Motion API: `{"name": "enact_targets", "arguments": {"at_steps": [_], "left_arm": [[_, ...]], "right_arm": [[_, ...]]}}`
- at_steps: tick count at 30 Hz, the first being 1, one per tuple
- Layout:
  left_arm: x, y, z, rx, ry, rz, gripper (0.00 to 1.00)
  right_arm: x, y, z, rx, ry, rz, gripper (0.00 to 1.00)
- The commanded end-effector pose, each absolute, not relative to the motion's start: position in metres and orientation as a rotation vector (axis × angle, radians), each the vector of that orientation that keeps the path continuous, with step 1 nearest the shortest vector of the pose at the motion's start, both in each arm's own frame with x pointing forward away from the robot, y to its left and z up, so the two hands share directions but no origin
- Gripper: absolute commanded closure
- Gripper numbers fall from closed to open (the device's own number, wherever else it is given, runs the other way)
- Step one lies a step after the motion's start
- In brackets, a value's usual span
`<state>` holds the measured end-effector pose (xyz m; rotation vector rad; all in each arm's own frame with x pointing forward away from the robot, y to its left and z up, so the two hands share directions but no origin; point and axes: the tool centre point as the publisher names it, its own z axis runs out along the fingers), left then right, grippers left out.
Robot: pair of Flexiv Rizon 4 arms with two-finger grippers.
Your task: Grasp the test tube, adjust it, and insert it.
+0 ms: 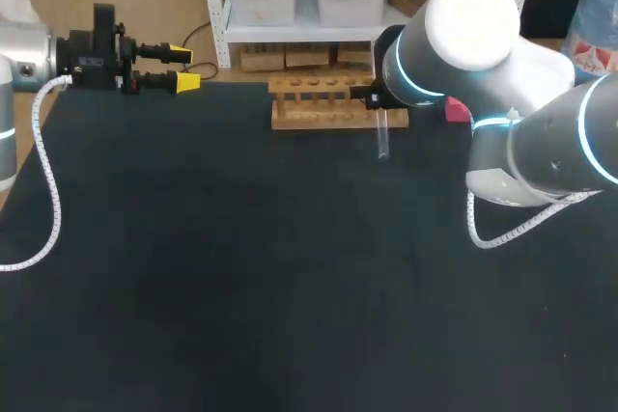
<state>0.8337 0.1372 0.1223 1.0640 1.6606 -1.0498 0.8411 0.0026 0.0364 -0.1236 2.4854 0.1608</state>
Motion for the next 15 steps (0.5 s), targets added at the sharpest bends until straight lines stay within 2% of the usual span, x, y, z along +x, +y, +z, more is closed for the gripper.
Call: {"name": "enact_targets", "arguments": {"at_steps": [1,15], "left_arm": [[0.834,0.137,0.121,1.064,1.657,-1.049,0.00],[0.834,0.137,0.121,1.064,1.657,-1.049,0.00]], "right_arm": [[0.846,0.003,0.037,-0.140,2.549,0.163,1.00],[0.836,0.002,0.047,-0.136,2.519,0.154,1.00]]}}
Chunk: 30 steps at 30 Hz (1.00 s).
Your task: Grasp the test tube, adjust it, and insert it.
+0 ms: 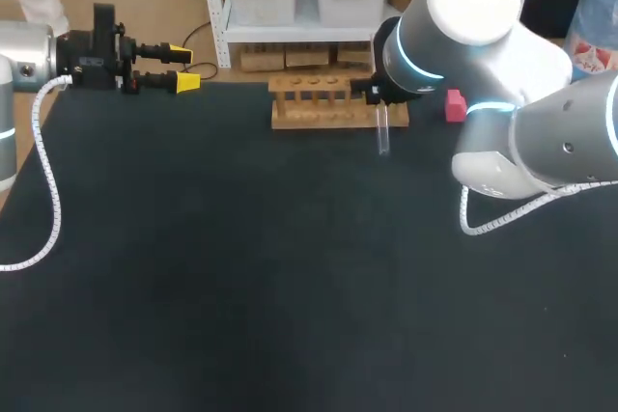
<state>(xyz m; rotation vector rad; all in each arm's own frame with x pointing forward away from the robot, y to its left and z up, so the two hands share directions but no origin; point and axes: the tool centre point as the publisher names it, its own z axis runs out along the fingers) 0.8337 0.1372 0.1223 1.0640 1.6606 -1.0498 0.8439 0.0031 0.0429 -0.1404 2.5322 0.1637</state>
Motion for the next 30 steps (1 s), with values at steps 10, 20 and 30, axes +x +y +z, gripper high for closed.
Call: {"name": "enact_targets", "arguments": {"at_steps": [10,20,30], "left_arm": [[0.834,0.137,0.121,1.064,1.657,-1.049,0.00],[0.834,0.137,0.121,1.064,1.657,-1.049,0.00],[0.834,0.137,0.121,1.064,1.657,-1.049,0.00]], "right_arm": [[0.822,-0.002,0.063,-0.133,2.474,0.134,1.00],[0.810,-0.024,0.087,-0.132,2.388,0.076,1.00],[0.798,-0.041,0.106,-0.143,2.293,0.017,1.00]]}}
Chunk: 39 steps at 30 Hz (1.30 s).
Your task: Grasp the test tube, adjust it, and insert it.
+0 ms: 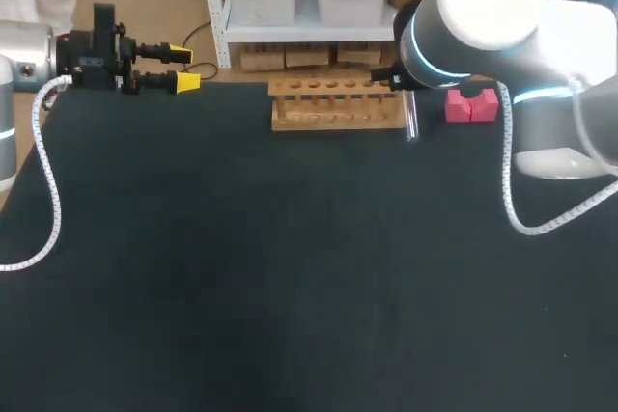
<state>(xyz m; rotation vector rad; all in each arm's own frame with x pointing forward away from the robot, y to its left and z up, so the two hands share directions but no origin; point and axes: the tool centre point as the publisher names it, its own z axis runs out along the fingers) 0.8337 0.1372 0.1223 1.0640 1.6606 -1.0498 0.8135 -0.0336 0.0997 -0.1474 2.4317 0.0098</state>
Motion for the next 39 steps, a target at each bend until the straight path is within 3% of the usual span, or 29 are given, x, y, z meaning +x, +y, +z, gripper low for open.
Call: {"name": "enact_targets", "arguments": {"at_steps": [1,39], "left_arm": [[0.834,0.137,0.121,1.064,1.657,-1.049,0.00],[0.834,0.137,0.121,1.064,1.657,-1.049,0.00]], "right_arm": [[0.797,-0.042,0.107,-0.151,2.289,0.022,1.00],[0.782,-0.055,0.121,-0.147,2.182,0.054,1.00]]}}
